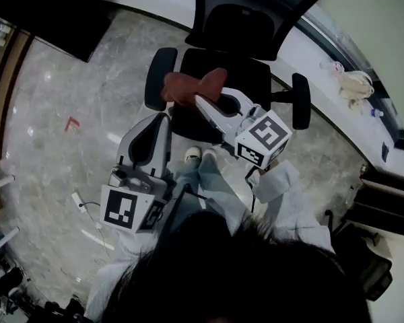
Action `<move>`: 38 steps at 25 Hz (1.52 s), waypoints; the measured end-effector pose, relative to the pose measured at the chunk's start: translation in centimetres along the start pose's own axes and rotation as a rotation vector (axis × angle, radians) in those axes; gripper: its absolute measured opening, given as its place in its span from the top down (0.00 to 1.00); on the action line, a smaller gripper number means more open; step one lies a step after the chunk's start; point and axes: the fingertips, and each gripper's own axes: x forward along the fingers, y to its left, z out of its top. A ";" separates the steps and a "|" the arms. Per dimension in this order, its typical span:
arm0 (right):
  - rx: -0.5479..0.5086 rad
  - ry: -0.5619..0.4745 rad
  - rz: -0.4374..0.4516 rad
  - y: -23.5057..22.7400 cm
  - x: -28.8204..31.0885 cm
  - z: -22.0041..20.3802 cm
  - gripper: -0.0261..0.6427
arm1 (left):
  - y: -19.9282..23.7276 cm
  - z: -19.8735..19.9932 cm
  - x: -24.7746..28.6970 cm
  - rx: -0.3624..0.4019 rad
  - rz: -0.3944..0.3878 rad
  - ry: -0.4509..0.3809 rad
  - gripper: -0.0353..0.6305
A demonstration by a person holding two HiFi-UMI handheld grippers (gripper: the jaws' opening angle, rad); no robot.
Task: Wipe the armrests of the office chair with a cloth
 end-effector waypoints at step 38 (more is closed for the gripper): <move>0.171 0.353 -0.909 -42.7 -31.2 -17.4 0.93 | -15.2 -11.5 13.1 0.151 -0.366 0.297 0.94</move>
